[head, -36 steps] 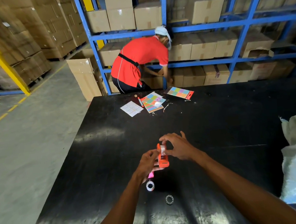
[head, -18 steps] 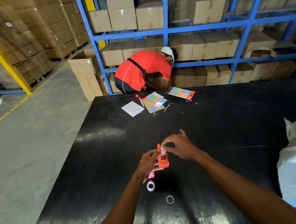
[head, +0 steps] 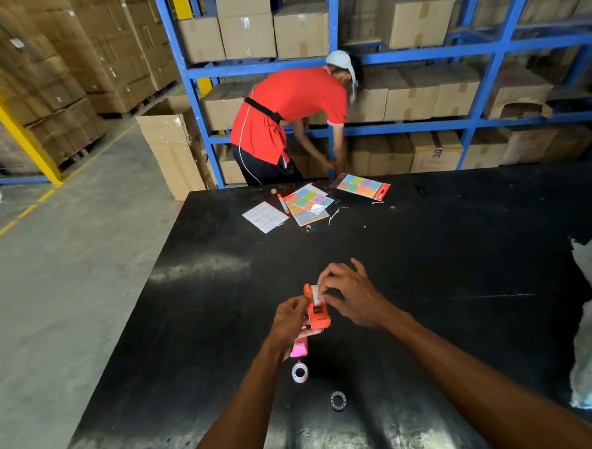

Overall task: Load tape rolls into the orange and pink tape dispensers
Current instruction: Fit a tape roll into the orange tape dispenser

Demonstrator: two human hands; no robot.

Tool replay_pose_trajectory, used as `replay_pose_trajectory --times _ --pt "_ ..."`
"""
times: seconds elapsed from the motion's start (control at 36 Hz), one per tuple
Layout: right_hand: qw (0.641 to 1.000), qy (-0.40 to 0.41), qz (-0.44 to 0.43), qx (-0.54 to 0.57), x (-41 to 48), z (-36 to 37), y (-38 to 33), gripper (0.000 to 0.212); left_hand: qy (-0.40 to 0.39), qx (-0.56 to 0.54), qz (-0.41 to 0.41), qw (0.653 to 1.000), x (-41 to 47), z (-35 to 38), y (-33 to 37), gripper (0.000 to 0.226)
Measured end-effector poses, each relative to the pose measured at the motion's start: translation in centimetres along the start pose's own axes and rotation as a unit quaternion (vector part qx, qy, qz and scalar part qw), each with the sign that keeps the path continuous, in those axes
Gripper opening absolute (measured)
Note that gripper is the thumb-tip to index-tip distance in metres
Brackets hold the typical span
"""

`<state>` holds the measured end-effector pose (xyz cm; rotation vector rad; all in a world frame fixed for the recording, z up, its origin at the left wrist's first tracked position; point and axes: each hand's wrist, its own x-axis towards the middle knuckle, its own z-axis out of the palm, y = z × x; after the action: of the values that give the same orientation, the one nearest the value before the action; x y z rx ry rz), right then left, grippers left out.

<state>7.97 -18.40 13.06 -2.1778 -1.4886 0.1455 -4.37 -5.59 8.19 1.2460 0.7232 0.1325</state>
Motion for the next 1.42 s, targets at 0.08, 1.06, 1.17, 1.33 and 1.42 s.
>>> replay_pose_trajectory --times 0.08,1.06,1.17,1.33,1.42 --pt "1.0 -0.002 -0.012 -0.011 -0.3 0.1 -0.4 0.003 0.018 -0.007 0.0 1.0 0.1 -0.2 0.0 0.033" --pt "0.992 0.097 0.002 -0.077 -5.0 6.5 -0.6 0.004 0.009 -0.014 -0.006 1.0 0.3 0.2 -0.7 0.034" --pt "0.995 0.071 0.013 -0.073 -5.5 7.0 0.5 0.011 0.013 -0.015 0.0 1.0 0.7 -0.2 -0.6 0.039" --pt "0.974 0.152 0.125 0.111 -5.3 6.4 1.9 0.007 -0.015 0.001 0.0 1.0 1.2 -0.5 -0.9 0.035" --pt "0.943 0.118 0.214 0.228 -4.3 6.0 3.1 0.016 -0.033 0.01 -0.006 0.999 1.5 -0.1 -1.5 0.034"
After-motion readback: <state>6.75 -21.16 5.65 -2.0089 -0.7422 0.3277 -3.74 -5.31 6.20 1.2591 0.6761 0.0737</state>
